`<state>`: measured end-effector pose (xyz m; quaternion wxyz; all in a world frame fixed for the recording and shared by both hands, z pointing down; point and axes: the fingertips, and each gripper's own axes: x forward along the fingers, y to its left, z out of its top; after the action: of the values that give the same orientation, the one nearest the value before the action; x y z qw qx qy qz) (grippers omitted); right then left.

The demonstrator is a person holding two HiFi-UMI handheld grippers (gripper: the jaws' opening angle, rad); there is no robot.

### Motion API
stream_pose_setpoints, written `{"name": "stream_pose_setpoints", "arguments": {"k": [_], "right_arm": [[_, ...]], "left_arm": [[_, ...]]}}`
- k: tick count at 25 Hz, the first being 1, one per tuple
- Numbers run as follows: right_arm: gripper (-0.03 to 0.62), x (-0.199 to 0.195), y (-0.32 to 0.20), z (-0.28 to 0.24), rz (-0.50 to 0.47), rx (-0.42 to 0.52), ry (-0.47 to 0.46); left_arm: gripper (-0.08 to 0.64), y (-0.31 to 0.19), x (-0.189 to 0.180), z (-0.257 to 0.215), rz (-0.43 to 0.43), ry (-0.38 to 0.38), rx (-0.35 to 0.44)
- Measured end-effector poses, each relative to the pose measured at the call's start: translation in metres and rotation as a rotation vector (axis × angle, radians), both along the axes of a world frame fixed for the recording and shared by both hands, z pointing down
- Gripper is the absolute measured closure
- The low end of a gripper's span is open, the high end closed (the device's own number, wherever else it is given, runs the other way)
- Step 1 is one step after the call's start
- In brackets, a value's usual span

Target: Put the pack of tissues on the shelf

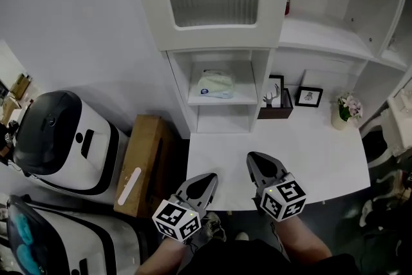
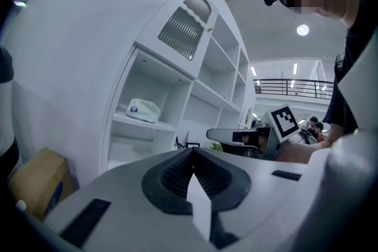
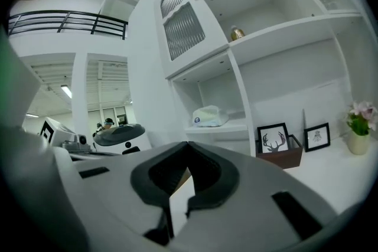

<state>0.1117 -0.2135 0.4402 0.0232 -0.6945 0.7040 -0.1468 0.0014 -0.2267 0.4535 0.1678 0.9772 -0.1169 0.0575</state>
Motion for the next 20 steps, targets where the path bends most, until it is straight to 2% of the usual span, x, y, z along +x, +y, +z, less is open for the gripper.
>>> {"name": "stream_pose_setpoints", "arguments": {"k": [20], "right_arm": [[0.589,-0.024,0.114,0.011,-0.116,0.014,-0.051]], "left_arm": [[0.555,0.119,-0.009,0.01,-0.079,-0.05,0.005]]}}
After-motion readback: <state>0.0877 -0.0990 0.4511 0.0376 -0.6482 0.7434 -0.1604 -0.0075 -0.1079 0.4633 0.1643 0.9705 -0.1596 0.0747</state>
